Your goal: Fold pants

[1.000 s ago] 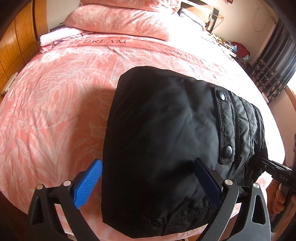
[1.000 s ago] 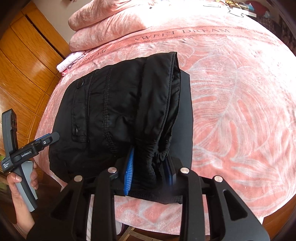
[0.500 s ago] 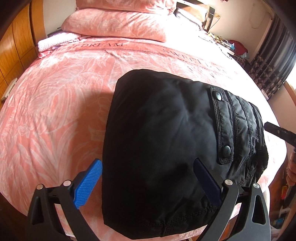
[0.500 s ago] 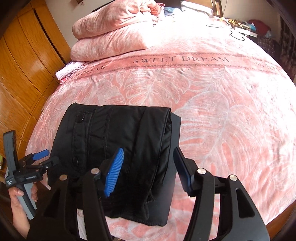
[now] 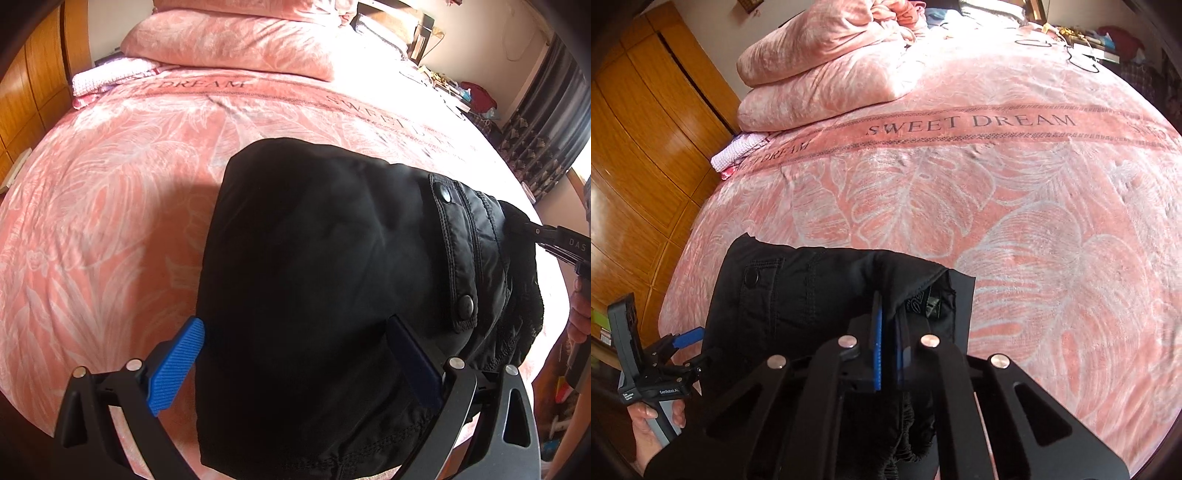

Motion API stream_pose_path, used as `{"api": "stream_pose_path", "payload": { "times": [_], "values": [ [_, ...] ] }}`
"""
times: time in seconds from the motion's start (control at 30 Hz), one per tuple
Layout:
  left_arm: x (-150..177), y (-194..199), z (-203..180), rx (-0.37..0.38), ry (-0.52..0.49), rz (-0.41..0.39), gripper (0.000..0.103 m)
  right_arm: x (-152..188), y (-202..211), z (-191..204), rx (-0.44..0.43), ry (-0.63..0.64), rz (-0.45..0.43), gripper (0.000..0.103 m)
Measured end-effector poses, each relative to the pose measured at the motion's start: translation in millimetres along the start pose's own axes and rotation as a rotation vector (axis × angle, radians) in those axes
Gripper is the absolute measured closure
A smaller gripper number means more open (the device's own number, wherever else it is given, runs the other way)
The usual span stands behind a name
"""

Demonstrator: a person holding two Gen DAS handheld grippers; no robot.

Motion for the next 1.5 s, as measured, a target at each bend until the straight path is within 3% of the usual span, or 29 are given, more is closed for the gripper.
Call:
{"api": "stream_pose_path", "payload": {
  "times": [0.13,0.2,0.27,0.5,0.77,0.93,1.13,1.17,1.2,1.33,1.4,1.5],
  "values": [
    [-0.5,-6.1,-7.8,-0.012,-0.028,0.007,0.004,8.3,-20.8,-19.3,0.027,-0.05,0.073,0.097],
    [0.1,-8.8,-9.5,-0.021,-0.034,0.004,0.003,14.5,-27.9,-20.8,0.048,-0.032,0.083,0.088],
    [0.4,-7.8,-8.2,-0.023,-0.032,0.008,0.004,16.7,-21.3,-17.4,0.086,-0.01,0.059,0.077],
    [11.8,5.9,0.6,-0.045,-0.051,0.006,0.004,52.2,29.6,-1.3,0.078,0.033,0.037,0.068],
    [29.8,11.9,3.3,-0.016,-0.02,0.033,0.004,108.6,37.4,-6.9,-0.016,-0.082,0.097,0.068],
    [36.4,11.7,-3.0,-0.011,-0.004,0.04,0.004,108.1,22.6,-11.6,-0.102,-0.164,0.108,0.068],
    [38.1,7.3,-8.1,-0.035,-0.017,0.045,0.004,108.3,23.9,0.2,-0.085,-0.115,0.101,0.074],
    [37.6,7.5,-8.3,-0.035,-0.017,0.046,0.004,107.5,27.5,2.4,-0.082,-0.103,0.096,0.078],
    [37.2,7.8,-8.4,-0.036,-0.017,0.047,0.004,105.8,32.5,4.5,-0.081,-0.099,0.089,0.091],
    [36.5,9.7,-10.5,-0.035,-0.03,0.037,0.004,97.2,53.8,6.5,-0.127,-0.11,0.069,0.091],
    [35.5,10.2,-13.1,-0.041,-0.042,0.031,0.004,98.2,51.9,4.4,-0.102,-0.103,0.085,0.09],
    [35.0,10.6,-16.3,-0.053,-0.061,0.019,0.004,108.1,32.9,-1.6,0.047,-0.046,0.142,0.091]
  ]
}}
Point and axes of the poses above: each gripper's, at about its wrist camera, not at the fingertips, and y roughly against the way its jaws point, z to its left, x to its underside, the point moved 3 cm from there along -y, roughly the way its jaws point, and after that the axes turned 10 degrees about -x, right-handed, at the moved point
